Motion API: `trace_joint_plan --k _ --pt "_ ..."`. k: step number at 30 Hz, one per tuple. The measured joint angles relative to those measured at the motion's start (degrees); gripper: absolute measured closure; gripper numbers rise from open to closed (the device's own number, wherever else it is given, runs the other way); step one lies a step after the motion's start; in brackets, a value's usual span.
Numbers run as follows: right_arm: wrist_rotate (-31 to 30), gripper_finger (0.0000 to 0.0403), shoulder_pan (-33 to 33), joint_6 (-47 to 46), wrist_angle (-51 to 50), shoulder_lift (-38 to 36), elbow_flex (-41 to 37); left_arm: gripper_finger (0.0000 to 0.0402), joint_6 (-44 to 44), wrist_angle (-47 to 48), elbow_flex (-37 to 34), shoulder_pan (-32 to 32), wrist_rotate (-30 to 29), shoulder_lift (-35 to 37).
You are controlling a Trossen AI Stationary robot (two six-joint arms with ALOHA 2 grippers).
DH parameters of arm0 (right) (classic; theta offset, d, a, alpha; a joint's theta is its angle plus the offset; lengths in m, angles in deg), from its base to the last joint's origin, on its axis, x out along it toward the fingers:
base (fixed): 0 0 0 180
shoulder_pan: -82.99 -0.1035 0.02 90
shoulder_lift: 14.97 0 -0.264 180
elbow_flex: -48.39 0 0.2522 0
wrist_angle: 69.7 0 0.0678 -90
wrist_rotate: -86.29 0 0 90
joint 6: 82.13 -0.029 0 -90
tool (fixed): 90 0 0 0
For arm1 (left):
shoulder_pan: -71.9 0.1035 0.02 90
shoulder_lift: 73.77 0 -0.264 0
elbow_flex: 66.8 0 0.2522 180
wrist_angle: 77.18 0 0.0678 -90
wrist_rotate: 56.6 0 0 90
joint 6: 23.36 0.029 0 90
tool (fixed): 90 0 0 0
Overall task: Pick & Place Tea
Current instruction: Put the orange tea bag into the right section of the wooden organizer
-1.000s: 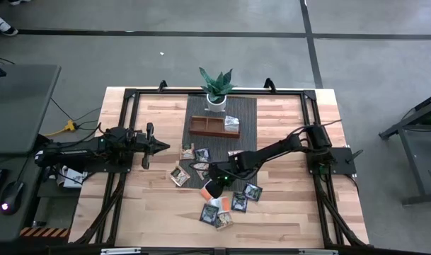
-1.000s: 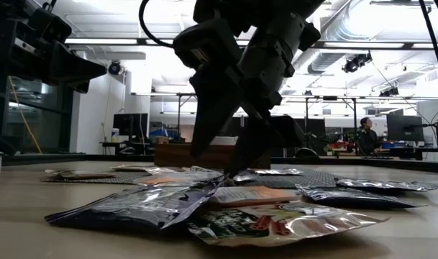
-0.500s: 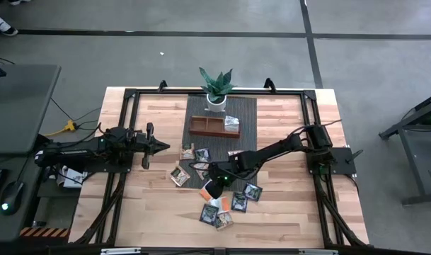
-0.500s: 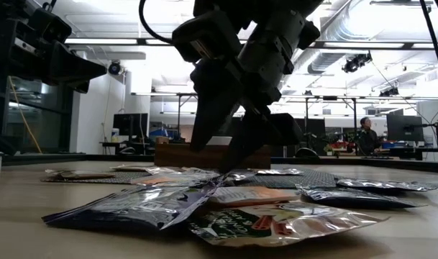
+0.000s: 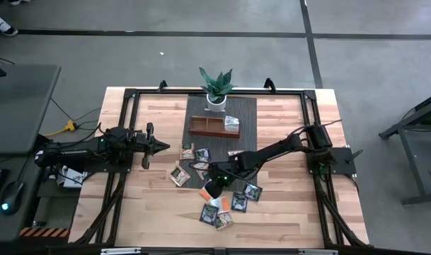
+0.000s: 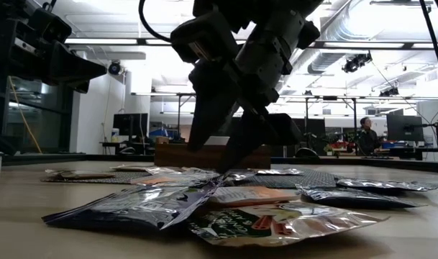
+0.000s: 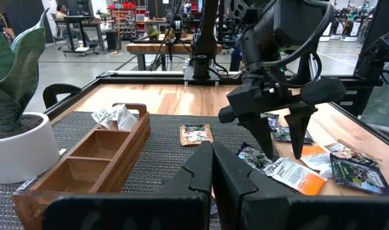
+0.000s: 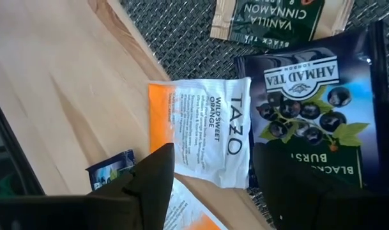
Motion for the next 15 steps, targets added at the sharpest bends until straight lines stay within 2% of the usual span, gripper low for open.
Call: trace_joint_plan --k 15 --pt "-0.85 0.0202 -0.37 -0.21 3.08 2.21 0.07 0.0401 0.0 0.0 -0.01 0.01 0.0 -0.01"
